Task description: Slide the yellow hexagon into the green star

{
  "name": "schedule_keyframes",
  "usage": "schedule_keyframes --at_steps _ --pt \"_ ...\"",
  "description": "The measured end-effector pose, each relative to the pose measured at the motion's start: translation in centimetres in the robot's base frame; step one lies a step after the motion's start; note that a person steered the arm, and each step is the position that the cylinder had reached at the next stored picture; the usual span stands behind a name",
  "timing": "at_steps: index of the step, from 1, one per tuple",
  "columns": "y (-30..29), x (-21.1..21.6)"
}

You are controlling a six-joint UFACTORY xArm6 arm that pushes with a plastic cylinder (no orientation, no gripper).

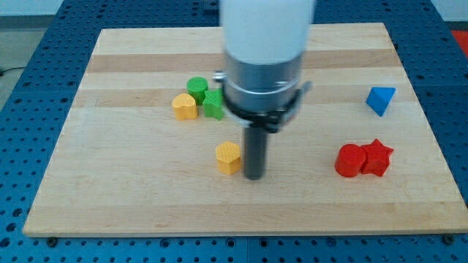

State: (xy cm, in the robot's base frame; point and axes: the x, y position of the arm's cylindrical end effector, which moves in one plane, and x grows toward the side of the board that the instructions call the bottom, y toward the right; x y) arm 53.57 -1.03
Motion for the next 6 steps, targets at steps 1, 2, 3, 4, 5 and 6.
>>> schedule_keyframes --at_steps 1,2,3,4,5,6 --pt "-3.3 -3.7" --pt "-6.3 -5.3" --pt "-6.7 -3.3" --pt "-12.1 -3.4" --pt "-10.4 -4.9" --pt "-7.8 -6.8"
